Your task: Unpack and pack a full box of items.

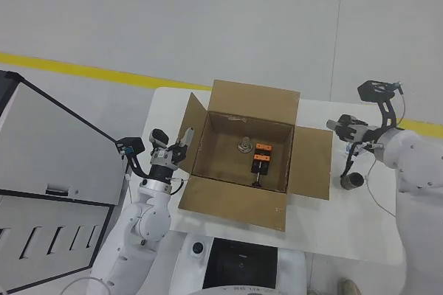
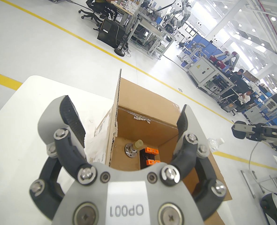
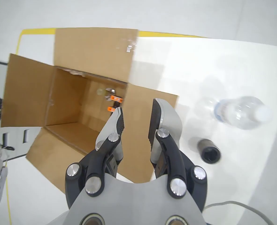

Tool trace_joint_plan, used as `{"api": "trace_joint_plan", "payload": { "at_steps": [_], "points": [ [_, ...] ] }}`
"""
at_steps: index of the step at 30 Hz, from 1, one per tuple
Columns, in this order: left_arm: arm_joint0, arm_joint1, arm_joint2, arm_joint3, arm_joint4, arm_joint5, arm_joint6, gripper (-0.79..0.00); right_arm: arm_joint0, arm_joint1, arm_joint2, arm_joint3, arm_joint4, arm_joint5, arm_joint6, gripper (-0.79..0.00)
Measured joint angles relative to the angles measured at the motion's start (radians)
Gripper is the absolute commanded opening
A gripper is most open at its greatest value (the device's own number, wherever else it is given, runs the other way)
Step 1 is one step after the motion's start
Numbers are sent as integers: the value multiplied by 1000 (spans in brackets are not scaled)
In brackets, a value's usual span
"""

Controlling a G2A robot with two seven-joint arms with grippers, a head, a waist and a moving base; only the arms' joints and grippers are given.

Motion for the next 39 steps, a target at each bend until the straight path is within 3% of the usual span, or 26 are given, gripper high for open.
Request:
{"api": "trace_joint_plan", "payload": {
  "at_steps": [1,14,15,17,19,21,27,29,30,31,32,39],
  "points": [
    [0,0,0,0,0,0,0,0,16,-2,-29,7,5,4,0,-496],
    [0,0,0,0,0,0,0,0,34,-3,-66,12,-11,21,-3,-496],
    [0,0,0,0,0,0,0,0,34,-3,-66,12,-11,21,-3,-77],
    [0,0,0,0,0,0,0,0,32,-3,-67,12,-10,22,-4,-135],
    [0,0,0,0,0,0,0,0,9,-5,-87,6,0,30,-33,-305],
    [0,0,0,0,0,0,0,0,-20,-9,-153,-34,-18,-1,-65,-403],
    [0,0,0,0,0,0,0,0,51,-41,-463,22,-132,-44,-169,-406],
    [0,0,0,0,0,0,0,0,94,-56,-565,78,-223,-13,-218,-376],
    [0,0,0,0,0,0,0,0,119,-68,-634,121,-299,25,-252,-256],
    [0,0,0,0,0,0,0,0,137,-79,-680,156,-348,58,-272,-43],
    [0,0,0,0,0,0,0,0,156,-90,-719,190,-379,89,-288,-6],
    [0,0,0,0,0,0,0,0,177,-100,-755,222,-369,122,-296,-6]
  ]
}}
